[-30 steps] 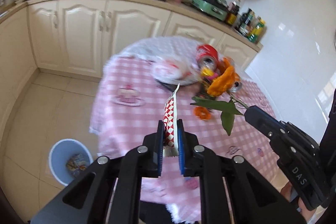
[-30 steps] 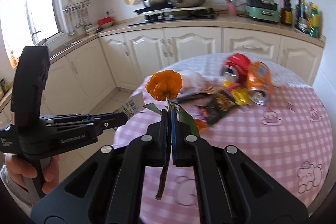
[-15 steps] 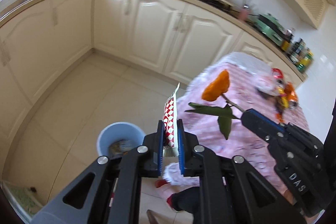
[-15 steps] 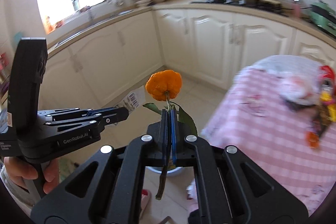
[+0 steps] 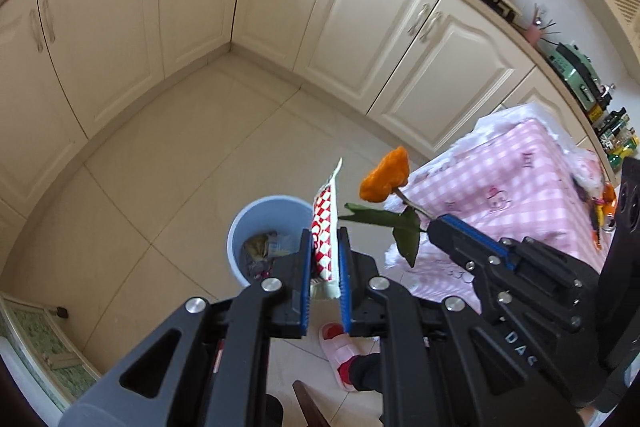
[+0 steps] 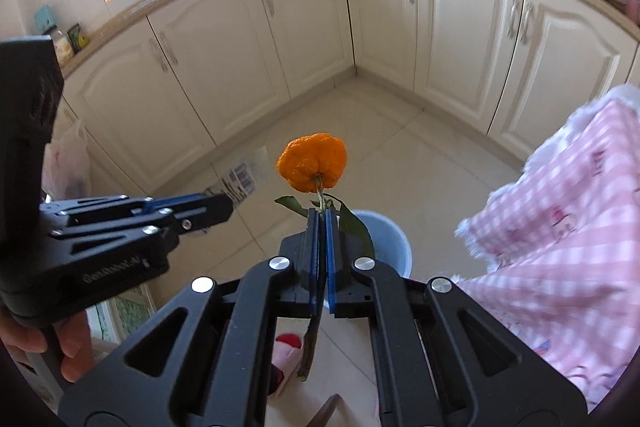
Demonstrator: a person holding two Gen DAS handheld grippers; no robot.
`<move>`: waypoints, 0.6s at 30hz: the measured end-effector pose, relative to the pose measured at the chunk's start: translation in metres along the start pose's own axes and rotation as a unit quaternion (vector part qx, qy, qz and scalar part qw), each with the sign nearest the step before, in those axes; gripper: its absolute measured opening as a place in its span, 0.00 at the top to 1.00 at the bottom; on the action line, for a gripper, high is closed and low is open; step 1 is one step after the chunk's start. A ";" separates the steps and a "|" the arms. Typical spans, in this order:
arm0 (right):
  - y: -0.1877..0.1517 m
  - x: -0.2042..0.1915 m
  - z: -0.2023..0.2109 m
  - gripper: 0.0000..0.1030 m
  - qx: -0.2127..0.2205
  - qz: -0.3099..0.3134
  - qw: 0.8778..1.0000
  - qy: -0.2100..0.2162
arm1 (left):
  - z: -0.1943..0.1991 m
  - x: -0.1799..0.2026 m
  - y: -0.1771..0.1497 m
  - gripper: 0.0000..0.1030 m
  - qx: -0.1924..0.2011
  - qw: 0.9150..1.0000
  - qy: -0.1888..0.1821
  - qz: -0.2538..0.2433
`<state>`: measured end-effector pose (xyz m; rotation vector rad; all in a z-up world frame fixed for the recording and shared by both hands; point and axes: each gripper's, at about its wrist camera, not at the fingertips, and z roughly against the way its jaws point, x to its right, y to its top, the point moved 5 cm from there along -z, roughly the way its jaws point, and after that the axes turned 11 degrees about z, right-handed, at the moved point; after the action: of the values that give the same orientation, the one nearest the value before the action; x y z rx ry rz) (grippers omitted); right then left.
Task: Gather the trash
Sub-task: 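Carry wrapper and flower over the blue bin and open both tools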
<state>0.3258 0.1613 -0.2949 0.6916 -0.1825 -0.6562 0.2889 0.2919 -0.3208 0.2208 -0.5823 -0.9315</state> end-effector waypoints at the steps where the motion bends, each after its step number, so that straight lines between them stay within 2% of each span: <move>1: -0.004 0.001 -0.010 0.96 -0.011 -0.003 1.000 0.001 | -0.006 -0.003 -0.001 0.89 -0.005 1.000 0.003 0.002; 10: -0.022 0.009 -0.057 0.96 -0.056 -0.014 0.998 0.003 | -0.046 -0.030 0.000 0.89 -0.038 0.999 0.014 0.019; 18: -0.023 0.015 -0.091 0.96 -0.078 -0.015 0.997 -0.001 | -0.066 -0.046 0.006 0.89 -0.048 0.998 0.018 0.036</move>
<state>0.3594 0.1875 -0.3801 0.5438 -0.1218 -0.6919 0.3091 0.3282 -0.3904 0.1291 -0.5074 -0.8813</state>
